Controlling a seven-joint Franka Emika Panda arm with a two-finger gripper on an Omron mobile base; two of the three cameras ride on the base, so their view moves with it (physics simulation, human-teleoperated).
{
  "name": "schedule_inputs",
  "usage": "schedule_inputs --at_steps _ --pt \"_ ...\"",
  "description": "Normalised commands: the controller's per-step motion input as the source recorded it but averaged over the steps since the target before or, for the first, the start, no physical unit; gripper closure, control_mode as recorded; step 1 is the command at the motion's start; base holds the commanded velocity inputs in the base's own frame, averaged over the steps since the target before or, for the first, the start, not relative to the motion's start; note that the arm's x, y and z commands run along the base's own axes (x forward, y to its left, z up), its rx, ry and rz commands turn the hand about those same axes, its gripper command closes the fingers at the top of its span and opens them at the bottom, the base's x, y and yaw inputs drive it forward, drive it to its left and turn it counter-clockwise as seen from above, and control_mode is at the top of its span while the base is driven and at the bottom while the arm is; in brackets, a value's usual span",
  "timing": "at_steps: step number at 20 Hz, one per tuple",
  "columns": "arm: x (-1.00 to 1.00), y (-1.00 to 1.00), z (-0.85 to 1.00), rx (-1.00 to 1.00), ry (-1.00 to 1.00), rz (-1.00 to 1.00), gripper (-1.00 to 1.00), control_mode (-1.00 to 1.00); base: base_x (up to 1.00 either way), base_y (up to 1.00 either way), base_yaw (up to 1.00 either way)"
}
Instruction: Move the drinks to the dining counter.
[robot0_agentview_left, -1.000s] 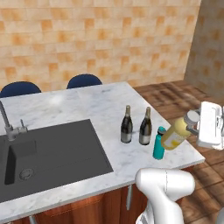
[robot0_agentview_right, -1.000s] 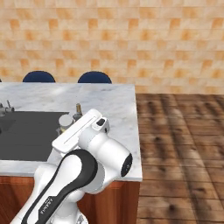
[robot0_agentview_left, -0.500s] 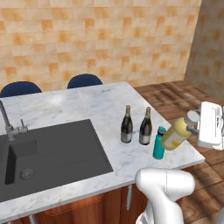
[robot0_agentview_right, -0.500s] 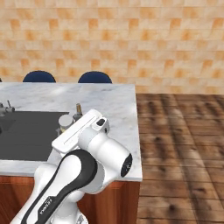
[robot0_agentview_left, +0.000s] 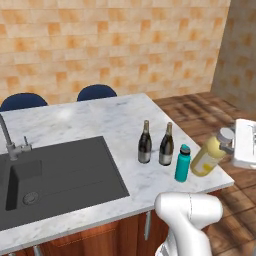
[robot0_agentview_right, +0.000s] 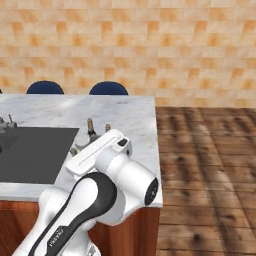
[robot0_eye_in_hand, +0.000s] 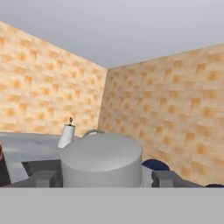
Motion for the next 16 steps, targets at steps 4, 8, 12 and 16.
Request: schedule_inputs --at_steps 4,8,12,16 --pt "0.00 -0.43 0.00 0.00 0.02 -0.01 1.00 -1.00 0.00 0.00 0.00" --pt "0.05 -0.40 -0.03 -0.05 0.00 -0.04 1.00 -1.00 0.00 0.00 0.00" --pt "0.26 -0.48 -0.13 -0.10 0.00 -0.11 1.00 -1.00 0.00 0.00 0.00" --pt "0.44 -0.44 -0.19 -0.12 0.00 -0.10 1.00 -1.00 0.00 0.00 0.00"
